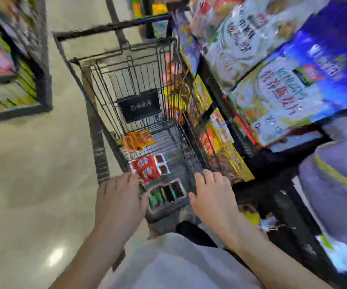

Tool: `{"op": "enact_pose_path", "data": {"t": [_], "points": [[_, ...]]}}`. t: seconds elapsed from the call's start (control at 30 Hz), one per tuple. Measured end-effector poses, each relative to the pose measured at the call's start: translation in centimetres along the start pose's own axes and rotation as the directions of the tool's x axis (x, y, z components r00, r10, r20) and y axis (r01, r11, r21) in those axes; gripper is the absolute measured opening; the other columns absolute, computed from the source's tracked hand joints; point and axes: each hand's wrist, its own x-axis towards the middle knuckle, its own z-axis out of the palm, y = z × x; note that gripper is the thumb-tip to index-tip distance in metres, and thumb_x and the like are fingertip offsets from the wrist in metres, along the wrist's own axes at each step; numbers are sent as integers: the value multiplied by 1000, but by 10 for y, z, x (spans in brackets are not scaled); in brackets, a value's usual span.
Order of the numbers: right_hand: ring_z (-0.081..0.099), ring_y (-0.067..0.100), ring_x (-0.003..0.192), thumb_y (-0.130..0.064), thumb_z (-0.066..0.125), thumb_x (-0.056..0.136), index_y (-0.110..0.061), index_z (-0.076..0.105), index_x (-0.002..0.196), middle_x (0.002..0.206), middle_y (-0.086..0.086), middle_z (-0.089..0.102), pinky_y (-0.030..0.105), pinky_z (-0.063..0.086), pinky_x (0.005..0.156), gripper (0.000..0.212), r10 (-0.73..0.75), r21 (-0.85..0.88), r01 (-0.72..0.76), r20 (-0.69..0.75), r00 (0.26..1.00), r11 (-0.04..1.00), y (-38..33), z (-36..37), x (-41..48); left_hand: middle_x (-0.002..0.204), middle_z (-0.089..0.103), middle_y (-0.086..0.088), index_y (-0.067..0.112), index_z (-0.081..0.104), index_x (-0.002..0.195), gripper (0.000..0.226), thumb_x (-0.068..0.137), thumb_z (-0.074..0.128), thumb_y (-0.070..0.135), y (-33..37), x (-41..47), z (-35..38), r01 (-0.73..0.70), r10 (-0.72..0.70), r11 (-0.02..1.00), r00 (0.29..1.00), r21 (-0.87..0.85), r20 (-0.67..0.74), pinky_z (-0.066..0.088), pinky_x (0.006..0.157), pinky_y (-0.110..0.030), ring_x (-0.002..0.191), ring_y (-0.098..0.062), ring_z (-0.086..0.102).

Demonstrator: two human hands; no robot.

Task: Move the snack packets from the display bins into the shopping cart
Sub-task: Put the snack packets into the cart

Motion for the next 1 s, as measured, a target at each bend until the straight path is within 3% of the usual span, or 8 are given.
{"op": "enact_pose_path", "data": {"t": [0.17, 0.3, 0.43, 0.6, 0.67, 0.77, 0.87, 1.0], "points": [[54, 34, 125, -48, 55, 92, -16, 56, 136, 141, 9, 57, 47, 42, 105, 54, 148, 61, -143, -83, 986, 988, 33, -25, -46, 150, 56, 4, 27, 50, 146, 54, 102, 49, 58, 37, -10, -45, -144, 146, 989, 984, 24, -105, 42, 113, -43, 137, -24, 53], [62, 32, 106, -48, 73, 82, -15, 66, 122, 119, 7, 66, 45, 50, 90, 53, 294, 108, -280, -149, 944, 954, 77, -32, -78, 147, 57, 5, 27, 51, 144, 54, 101, 47, 60, 94, -5, -70, -291, 306, 951, 939, 107, -158, 42, 114, -42, 137, -21, 52], [58, 31, 117, -51, 61, 92, -17, 58, 134, 132, 6, 59, 44, 47, 99, 53, 423, 154, -401, -150, 894, 903, 136, -36, -109, 157, 48, 10, 30, 44, 152, 60, 102, 41, 63, 166, 1, -85, -444, 471, 881, 858, 165, -204, 37, 116, -39, 144, -17, 46], [68, 34, 93, -43, 84, 72, -12, 72, 111, 104, 8, 70, 46, 56, 79, 51, 615, 260, -563, -204, 762, 784, 224, -35, -144, 156, 51, 5, 26, 48, 151, 63, 101, 47, 62, 273, 2, -102, -566, 591, 806, 774, 171, -226, 38, 114, -40, 141, -23, 49], [65, 34, 105, -43, 76, 79, -14, 68, 119, 116, 7, 67, 46, 53, 86, 51, 648, 317, -580, -184, 739, 751, 259, -30, -154, 146, 62, -4, 17, 57, 145, 60, 98, 59, 55, 313, 3, -104, -604, 617, 786, 750, 132, -237, 45, 109, -46, 132, -32, 58], [50, 28, 127, -53, 48, 96, -23, 47, 141, 140, 0, 50, 41, 42, 102, 54, 691, 343, -622, -124, 712, 704, 305, -14, -167, 135, 67, -9, 13, 62, 138, 57, 97, 65, 52, 364, 6, -105, -635, 645, 762, 729, 127, -227, 48, 101, -48, 123, -37, 62], [46, 25, 131, -56, 42, 97, -25, 44, 141, 142, -1, 47, 38, 42, 104, 53, 719, 375, -647, -83, 690, 664, 340, 2, -174, 126, 70, -13, 10, 66, 132, 53, 94, 72, 46, 406, 13, -104, -689, 682, 721, 687, 73, -248, 51, 95, -50, 116, -40, 65], [45, 28, 133, -56, 44, 101, -20, 48, 138, 139, 5, 52, 39, 43, 106, 52, 717, 402, -660, 13, 697, 635, 377, 18, -166, 137, 64, -11, 11, 57, 144, 59, 98, 66, 47, 456, 38, -99, -748, 734, 661, 630, 56, -256, 49, 103, -48, 125, -37, 60]]}}
